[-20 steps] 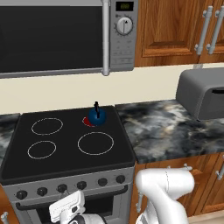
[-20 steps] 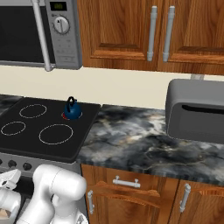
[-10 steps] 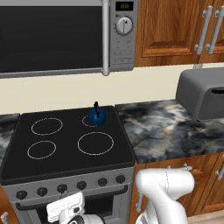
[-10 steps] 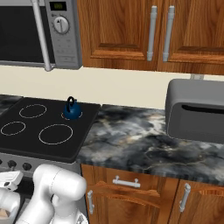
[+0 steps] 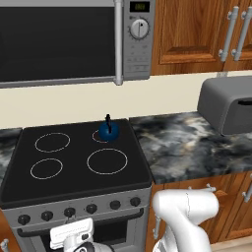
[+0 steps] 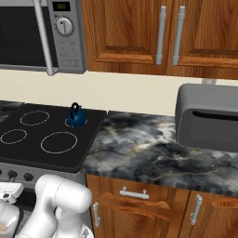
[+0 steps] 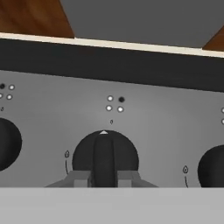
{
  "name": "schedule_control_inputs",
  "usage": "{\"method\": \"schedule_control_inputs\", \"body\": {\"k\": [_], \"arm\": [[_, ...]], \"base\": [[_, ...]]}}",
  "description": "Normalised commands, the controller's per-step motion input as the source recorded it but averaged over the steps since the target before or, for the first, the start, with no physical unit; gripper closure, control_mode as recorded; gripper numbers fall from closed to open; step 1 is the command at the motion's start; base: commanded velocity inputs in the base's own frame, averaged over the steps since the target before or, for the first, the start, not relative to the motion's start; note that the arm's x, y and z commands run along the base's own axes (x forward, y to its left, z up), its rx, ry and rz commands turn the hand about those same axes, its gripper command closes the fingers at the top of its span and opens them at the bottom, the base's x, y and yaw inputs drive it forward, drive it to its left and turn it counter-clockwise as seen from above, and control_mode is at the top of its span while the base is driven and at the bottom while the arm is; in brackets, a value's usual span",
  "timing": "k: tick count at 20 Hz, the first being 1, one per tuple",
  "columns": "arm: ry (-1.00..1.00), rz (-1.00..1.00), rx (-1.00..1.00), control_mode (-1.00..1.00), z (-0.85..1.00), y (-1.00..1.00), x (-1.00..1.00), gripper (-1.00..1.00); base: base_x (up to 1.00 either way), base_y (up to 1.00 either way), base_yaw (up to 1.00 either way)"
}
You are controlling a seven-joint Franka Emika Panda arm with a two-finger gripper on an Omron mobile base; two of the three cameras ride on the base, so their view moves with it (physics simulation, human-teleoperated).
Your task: The kettle is done boiling. Turn off the stove, then wait for 300 timesteps before moving the kettle to the dining table.
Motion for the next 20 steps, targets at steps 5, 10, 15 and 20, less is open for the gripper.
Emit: {"method": "schedule_control_inputs", "body": {"k": [5,10,15,20], "arm": [[0.0,0.05,0.29,-1.0,0.03,-0.01,0.0,1.0],[0.0,0.01,0.13,-1.0,-0.03,0.0,0.0,-1.0],[0.0,0.0,0.01,-1.0,-0.01,0.0,0.0,-1.0],[-0.03,0.0,0.0,-1.0,0.03,0.06,-0.07,-1.0]], "base": [[0.0,0.0,0.0],[0.0,0.0,0.0],[0.0,0.0,0.0],[0.0,0.0,0.0]]}}
